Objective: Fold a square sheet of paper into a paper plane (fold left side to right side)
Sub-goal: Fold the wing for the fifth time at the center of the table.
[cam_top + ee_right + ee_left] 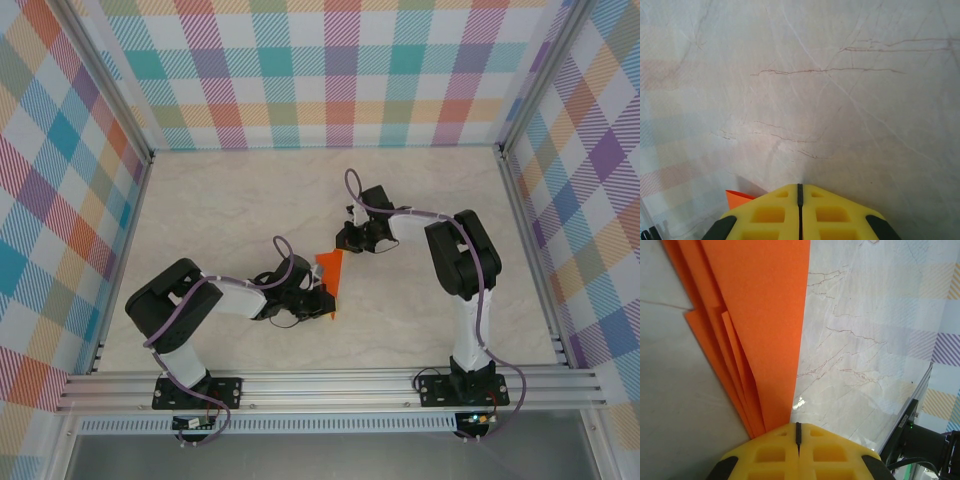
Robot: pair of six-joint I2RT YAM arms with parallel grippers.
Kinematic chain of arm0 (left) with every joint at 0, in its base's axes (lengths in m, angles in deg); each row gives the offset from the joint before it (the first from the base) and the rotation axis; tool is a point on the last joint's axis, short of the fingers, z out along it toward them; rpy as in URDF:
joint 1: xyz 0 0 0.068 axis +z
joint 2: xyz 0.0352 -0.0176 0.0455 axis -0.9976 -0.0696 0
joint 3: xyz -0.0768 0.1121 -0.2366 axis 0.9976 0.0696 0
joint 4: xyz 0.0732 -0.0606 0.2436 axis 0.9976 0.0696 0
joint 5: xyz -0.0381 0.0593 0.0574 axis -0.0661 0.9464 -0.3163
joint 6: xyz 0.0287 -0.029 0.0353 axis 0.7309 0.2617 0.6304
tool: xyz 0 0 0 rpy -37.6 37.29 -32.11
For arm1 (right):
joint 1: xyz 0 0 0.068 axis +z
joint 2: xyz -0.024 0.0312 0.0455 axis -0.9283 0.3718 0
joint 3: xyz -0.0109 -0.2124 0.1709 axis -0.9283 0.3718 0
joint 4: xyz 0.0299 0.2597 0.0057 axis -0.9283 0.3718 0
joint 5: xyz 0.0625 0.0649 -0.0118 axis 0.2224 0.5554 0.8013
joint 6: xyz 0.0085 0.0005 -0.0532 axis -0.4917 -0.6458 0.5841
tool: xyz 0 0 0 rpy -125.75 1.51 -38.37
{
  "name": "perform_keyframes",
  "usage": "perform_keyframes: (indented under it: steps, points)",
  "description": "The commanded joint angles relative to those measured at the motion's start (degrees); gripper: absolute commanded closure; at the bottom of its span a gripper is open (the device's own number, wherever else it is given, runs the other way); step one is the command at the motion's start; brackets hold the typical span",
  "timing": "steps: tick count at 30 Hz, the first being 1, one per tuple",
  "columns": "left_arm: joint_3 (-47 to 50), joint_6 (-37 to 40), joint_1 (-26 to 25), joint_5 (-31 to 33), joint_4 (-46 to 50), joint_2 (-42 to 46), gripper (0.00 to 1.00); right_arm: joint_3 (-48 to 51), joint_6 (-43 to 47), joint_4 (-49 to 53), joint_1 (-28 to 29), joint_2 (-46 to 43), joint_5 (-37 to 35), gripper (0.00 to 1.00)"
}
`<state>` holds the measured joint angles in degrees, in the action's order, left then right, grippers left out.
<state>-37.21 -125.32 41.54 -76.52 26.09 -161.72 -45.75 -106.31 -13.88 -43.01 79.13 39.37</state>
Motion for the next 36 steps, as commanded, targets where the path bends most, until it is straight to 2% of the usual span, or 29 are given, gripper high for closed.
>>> perform_keyframes:
  steps: [1,10,25,26,32,36]
  points:
    - [2.58,-0.16,-0.15,1.54,8.47,0.07,1.0,-1.32,1.36,-0.96,-1.5,2.8,-3.79,0.93]
    - [2.57,0.91,-2.14,-1.21,9.94,1.24,1.0,-1.55,1.54,-0.06,-1.53,3.3,-3.32,0.93]
    - [3.67,1.11,-3.35,0.3,14.11,6.33,1.0,-2.03,0.57,-1.11,-1.5,2.89,-0.58,0.91]
    - [3.21,1.19,-3.35,0.43,14.36,6.75,1.0,-2.2,0.42,-1.25,-1.52,2.33,0.05,0.9]
    - [-0.79,5.59,-3.14,3.17,22.71,14.3,1.0,-4.9,1.63,1.94,-1.94,-3.09,-1.13,0.59]
    - [-2.98,10.21,-2.11,6.85,31.35,21.56,0.97,-6.44,3.24,5.09,-3.06,-7.71,-1.63,0.46]
